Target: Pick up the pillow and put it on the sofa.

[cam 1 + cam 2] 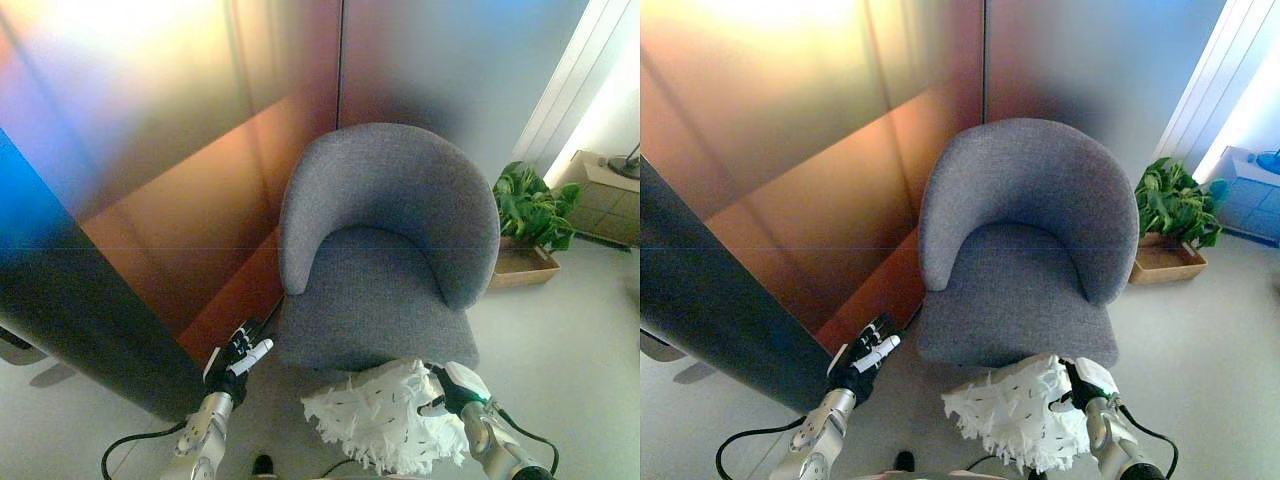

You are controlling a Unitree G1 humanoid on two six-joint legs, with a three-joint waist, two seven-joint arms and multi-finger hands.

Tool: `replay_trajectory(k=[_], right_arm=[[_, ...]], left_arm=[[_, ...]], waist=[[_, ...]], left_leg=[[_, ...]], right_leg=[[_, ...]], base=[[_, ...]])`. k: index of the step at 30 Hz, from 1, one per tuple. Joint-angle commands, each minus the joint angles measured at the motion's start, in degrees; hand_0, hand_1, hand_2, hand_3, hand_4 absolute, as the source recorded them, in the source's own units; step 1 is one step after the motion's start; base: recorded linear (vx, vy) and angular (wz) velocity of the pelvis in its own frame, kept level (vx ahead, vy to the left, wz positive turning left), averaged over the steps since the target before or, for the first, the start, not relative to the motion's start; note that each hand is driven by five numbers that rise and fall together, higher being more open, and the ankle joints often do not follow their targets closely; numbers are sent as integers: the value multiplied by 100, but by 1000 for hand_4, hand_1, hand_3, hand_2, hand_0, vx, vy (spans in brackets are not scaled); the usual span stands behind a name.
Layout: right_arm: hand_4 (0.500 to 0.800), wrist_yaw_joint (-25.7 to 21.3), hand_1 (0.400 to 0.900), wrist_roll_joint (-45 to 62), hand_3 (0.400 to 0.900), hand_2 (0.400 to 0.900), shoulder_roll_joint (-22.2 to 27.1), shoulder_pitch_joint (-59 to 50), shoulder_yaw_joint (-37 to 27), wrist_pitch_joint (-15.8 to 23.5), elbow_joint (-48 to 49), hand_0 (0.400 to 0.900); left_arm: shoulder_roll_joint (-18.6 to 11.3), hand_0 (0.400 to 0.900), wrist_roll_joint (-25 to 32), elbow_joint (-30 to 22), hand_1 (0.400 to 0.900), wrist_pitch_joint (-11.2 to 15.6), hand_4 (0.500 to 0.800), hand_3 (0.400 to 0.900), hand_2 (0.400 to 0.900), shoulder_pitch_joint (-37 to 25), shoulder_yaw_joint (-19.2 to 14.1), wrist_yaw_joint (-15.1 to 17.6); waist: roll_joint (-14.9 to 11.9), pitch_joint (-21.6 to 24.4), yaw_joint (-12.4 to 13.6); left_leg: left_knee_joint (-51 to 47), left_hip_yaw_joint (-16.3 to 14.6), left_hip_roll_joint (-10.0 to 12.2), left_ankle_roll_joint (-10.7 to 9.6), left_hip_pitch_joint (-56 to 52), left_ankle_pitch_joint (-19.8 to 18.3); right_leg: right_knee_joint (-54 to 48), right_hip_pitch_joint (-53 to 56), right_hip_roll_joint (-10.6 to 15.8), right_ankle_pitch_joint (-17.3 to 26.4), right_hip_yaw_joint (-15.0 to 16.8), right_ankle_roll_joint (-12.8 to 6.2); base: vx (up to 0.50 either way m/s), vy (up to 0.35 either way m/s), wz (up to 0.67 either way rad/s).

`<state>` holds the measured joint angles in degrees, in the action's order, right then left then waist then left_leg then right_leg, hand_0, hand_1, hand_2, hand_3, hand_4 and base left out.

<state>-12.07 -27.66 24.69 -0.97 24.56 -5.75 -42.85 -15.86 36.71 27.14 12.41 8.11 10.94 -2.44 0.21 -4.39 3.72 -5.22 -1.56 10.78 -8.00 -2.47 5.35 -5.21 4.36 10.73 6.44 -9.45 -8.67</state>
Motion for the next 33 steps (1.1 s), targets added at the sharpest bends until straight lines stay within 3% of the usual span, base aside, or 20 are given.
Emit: replay_trajectory(k=[1,5,16,33], right_arm=[[800,-269,900,-42,900,900,235,-643,-63,126,-49,900],[800,-273,900,-9,900,900,230,-623,-86,143,-30,900],[800,-321,900,440,900,900,169,-532,-201,236,53,900],[800,-875,900,1226,900,900,308,-2022,161,463,-991,900]], left_arm=[[-208,900,60,-187,900,457,800,900,900,-699,-105,-240],[-182,900,223,-211,900,475,800,900,900,-709,-155,-331],[-207,900,32,-201,900,437,800,900,900,-622,-189,-109],[-233,900,301,-235,900,781,800,900,900,-1489,289,280]], waist=[[-272,-13,182],[-273,-28,169],[-254,-127,154],[8,-1048,256]], left_leg=[[22,-6,-21,121,-186,-287],[22,-12,-17,122,-185,-295],[22,17,-6,115,-143,-272],[125,277,-85,122,525,-230]], right_leg=[[21,3,489,55,-10,-332],[21,-6,489,52,-3,-334],[48,-70,477,45,43,-326],[188,-771,546,115,202,-288]], base=[[0,0,0],[0,0,0],[0,0,0],[-110,6,1]])
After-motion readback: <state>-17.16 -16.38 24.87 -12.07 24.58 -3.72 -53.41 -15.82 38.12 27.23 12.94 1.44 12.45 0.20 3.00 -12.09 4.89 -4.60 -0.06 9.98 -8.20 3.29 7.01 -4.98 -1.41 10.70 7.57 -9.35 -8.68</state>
